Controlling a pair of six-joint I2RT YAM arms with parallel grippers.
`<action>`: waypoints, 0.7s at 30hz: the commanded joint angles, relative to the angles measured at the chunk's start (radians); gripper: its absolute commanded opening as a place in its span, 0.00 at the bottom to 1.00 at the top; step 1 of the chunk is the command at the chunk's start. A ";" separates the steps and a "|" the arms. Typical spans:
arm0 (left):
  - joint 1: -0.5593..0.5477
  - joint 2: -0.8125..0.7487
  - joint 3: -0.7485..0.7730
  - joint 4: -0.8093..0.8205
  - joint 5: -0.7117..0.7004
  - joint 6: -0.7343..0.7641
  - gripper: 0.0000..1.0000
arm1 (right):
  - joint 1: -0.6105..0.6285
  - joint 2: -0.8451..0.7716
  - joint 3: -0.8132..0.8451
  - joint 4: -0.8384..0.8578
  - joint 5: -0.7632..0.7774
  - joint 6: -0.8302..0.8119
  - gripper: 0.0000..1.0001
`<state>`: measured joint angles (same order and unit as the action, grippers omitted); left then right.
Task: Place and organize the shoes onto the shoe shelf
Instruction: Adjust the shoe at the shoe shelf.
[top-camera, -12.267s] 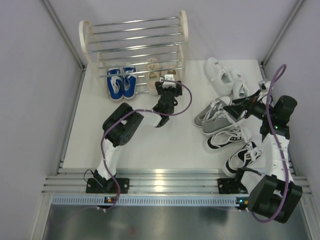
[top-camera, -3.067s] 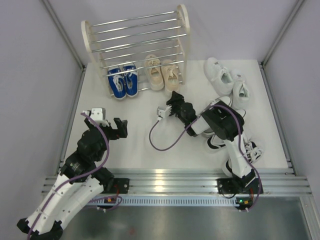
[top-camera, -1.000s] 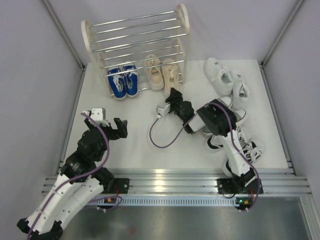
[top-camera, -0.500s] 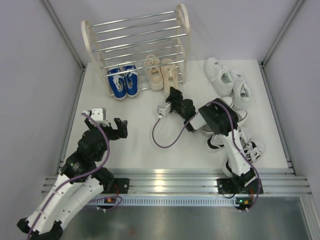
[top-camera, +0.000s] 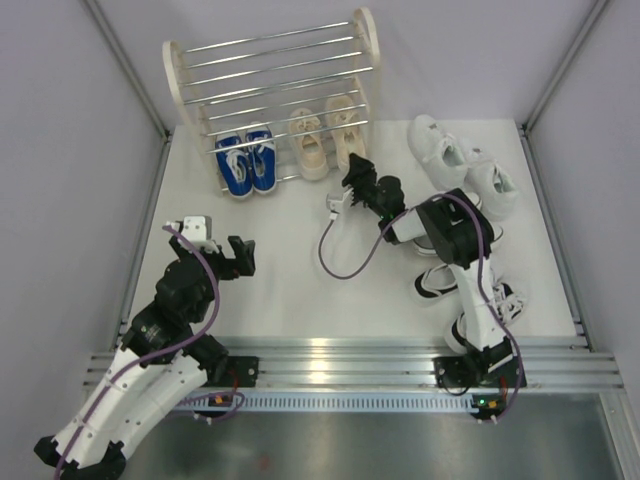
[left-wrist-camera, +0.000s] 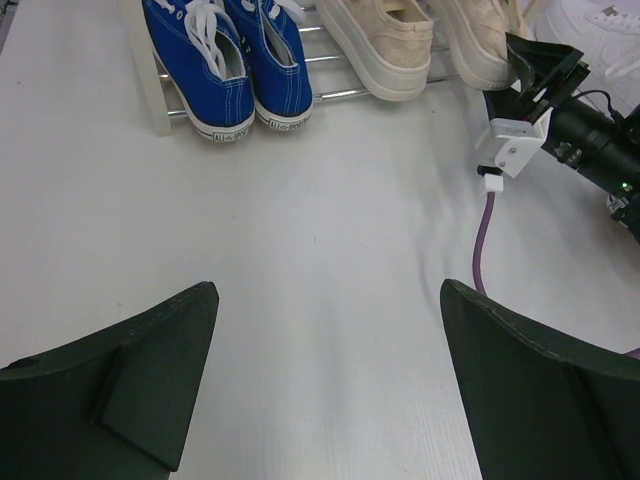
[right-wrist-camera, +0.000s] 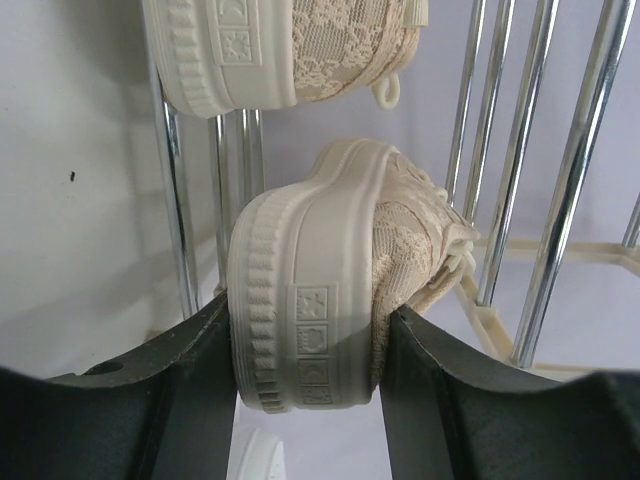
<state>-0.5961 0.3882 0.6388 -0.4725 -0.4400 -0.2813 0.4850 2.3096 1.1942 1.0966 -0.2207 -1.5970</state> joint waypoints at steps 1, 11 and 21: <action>-0.001 -0.009 -0.001 0.021 -0.017 0.008 0.98 | -0.043 -0.092 0.070 0.014 -0.066 -0.050 0.00; -0.001 -0.015 -0.004 0.021 -0.023 0.010 0.98 | -0.040 -0.038 0.178 -0.090 -0.054 -0.060 0.00; -0.001 -0.015 -0.004 0.021 -0.025 0.010 0.98 | -0.029 -0.001 0.237 -0.149 -0.032 -0.066 0.00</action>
<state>-0.5961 0.3817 0.6388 -0.4725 -0.4480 -0.2813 0.4664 2.3131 1.3712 0.8352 -0.2493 -1.6260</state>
